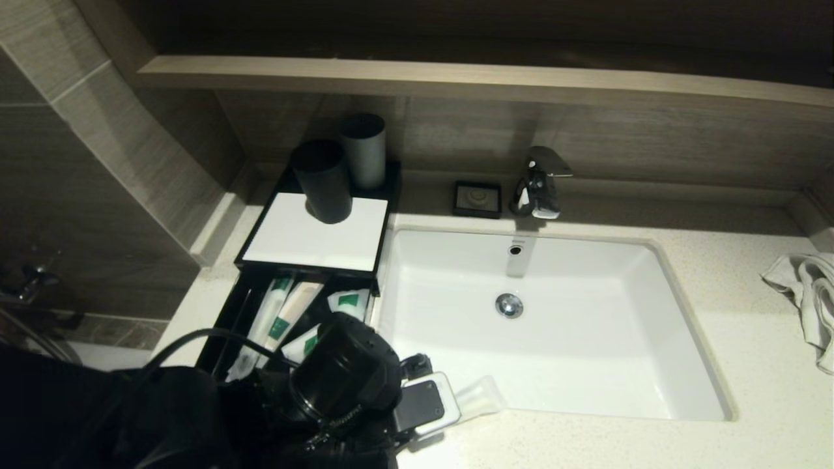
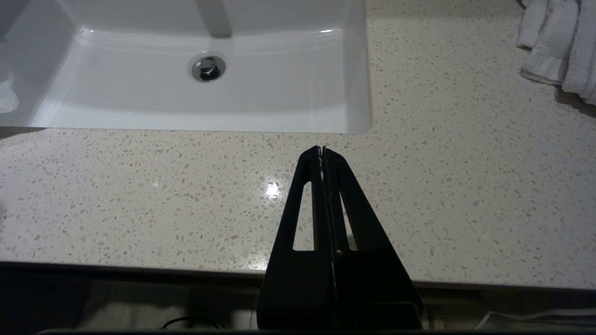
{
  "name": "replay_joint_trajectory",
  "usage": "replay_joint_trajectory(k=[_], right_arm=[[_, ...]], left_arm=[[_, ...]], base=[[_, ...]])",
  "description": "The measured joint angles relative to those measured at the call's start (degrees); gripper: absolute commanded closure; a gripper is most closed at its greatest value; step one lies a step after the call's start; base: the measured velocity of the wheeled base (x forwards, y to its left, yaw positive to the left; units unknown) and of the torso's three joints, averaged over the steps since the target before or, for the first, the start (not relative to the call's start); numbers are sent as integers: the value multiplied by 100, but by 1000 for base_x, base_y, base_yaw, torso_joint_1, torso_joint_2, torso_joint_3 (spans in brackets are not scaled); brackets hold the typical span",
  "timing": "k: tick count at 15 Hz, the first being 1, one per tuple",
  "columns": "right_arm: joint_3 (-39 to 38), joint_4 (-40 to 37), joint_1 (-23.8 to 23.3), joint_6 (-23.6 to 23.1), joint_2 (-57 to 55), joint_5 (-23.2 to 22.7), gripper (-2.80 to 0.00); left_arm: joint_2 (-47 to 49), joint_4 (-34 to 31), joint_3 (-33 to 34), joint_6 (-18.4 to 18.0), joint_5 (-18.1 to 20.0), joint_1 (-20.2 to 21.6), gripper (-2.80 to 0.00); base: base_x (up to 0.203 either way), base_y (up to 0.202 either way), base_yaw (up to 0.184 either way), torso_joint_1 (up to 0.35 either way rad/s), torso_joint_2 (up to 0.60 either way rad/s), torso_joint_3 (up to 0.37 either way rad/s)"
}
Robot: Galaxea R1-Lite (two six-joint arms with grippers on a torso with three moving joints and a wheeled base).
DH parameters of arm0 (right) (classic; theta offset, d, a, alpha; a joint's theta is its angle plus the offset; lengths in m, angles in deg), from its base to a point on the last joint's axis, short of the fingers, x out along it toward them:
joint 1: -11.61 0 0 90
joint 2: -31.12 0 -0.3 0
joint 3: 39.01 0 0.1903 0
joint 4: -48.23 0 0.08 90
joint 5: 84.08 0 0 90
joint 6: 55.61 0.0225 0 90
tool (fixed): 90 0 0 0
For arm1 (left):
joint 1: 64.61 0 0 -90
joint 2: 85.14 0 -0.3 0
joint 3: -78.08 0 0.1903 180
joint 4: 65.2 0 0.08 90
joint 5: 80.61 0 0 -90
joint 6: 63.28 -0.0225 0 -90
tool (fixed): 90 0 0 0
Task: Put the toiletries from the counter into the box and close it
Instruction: Pick up the bathroom toiletry
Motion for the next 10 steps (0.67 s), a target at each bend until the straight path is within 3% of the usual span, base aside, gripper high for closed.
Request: replay_joint_trajectory(k=[10], right_arm=[[0, 2, 0, 2, 0, -2, 0]], left_arm=[[-220, -53, -420, 683, -222, 130, 0]], base=[[0, 0, 0, 0, 0, 0]])
